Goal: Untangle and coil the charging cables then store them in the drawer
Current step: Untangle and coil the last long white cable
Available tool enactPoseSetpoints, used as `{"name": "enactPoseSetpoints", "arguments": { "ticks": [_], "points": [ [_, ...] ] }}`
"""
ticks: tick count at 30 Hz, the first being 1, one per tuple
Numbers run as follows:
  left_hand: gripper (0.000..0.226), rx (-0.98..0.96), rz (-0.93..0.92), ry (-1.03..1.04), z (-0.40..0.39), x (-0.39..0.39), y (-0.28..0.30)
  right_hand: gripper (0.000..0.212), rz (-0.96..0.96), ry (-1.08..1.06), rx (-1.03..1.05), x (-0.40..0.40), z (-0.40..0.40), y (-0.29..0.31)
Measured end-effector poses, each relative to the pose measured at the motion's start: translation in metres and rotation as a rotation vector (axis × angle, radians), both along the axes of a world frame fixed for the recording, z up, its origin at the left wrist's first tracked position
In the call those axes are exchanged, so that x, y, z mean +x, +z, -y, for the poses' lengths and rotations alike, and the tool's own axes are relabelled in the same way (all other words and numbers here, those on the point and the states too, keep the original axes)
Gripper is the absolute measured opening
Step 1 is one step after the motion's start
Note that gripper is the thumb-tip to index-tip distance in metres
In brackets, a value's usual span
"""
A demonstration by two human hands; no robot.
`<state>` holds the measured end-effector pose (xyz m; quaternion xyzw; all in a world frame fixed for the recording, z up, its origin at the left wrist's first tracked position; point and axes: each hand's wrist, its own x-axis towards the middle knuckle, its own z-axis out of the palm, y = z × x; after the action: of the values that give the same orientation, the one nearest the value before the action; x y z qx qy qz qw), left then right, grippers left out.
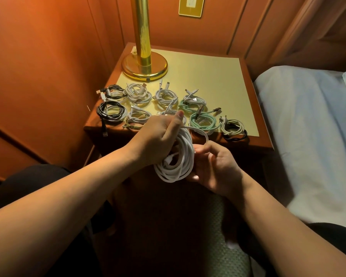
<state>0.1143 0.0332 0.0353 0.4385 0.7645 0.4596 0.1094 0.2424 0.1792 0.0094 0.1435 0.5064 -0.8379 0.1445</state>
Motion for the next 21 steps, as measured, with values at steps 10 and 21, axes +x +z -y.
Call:
{"name": "enactPoseSetpoints", "arguments": {
  "ticks": [10, 21],
  "points": [
    [0.052, -0.068, -0.085, -0.033, -0.003, 0.007, -0.007, 0.04, -0.05, 0.042, 0.218, 0.003, 0.016, 0.003],
    [0.049, -0.117, -0.272, 0.152, -0.006, 0.0, 0.001, 0.049, 0.209, 0.054, 0.523, 0.017, 0.009, 0.014]
  ]
}}
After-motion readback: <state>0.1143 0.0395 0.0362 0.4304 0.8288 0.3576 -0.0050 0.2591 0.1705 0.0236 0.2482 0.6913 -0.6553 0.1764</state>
